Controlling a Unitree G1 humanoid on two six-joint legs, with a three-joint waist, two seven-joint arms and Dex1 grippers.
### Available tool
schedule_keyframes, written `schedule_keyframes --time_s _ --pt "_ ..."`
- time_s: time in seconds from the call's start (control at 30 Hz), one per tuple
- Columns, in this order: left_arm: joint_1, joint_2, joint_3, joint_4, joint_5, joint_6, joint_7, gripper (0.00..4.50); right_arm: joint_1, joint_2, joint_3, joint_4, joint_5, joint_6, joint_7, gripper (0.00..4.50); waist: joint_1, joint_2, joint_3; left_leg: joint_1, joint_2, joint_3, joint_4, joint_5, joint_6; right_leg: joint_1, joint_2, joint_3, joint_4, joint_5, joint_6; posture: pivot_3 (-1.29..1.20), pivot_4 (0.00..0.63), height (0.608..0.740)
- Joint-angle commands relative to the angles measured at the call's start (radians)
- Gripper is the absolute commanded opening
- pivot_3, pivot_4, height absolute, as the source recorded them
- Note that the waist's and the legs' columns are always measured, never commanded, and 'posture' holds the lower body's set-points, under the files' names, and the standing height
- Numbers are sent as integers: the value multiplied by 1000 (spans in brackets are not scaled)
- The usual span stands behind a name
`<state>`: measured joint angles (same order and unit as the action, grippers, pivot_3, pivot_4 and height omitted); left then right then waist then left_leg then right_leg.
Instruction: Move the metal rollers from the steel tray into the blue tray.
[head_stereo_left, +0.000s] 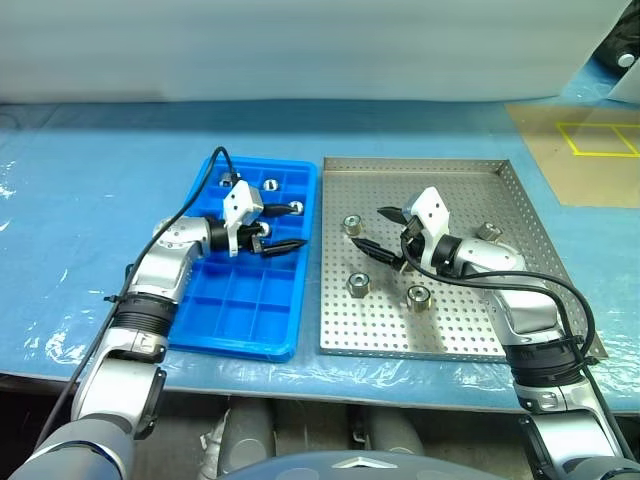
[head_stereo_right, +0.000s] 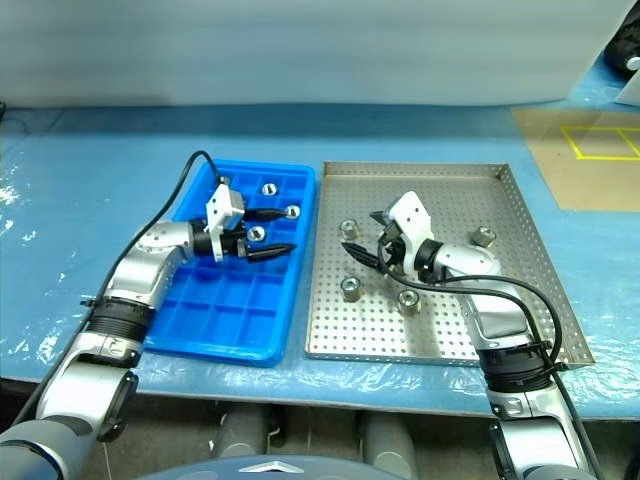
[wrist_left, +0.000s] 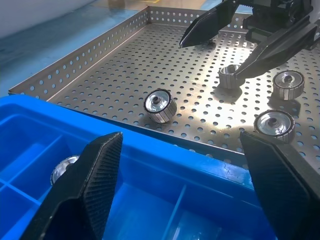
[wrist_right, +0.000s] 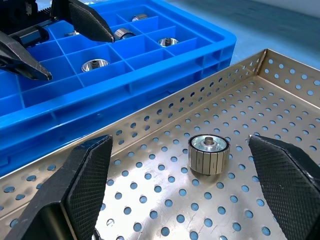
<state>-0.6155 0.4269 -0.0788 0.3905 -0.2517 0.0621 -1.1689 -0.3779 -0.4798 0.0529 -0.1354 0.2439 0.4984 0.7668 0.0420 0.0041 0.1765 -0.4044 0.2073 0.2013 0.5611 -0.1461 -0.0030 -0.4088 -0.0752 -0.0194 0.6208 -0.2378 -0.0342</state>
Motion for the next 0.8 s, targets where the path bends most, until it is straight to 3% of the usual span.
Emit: schedule_keyframes --time_s 0.03,0.8 --pt "-12 11 9 -25 -8 -8 -3 3956 -3 -6 -4 -40 17 -8 3 4450 0 0 0 0 0 0 0 0 0 0 0 0 0 0 0 -162 150 740" --pt "-44 -16 17 11 -1 -38 32 3956 -8 -13 -11 -34 17 -6 4 4450 0 0 0 0 0 0 0 0 0 0 0 0 0 0 0 -169 150 740"
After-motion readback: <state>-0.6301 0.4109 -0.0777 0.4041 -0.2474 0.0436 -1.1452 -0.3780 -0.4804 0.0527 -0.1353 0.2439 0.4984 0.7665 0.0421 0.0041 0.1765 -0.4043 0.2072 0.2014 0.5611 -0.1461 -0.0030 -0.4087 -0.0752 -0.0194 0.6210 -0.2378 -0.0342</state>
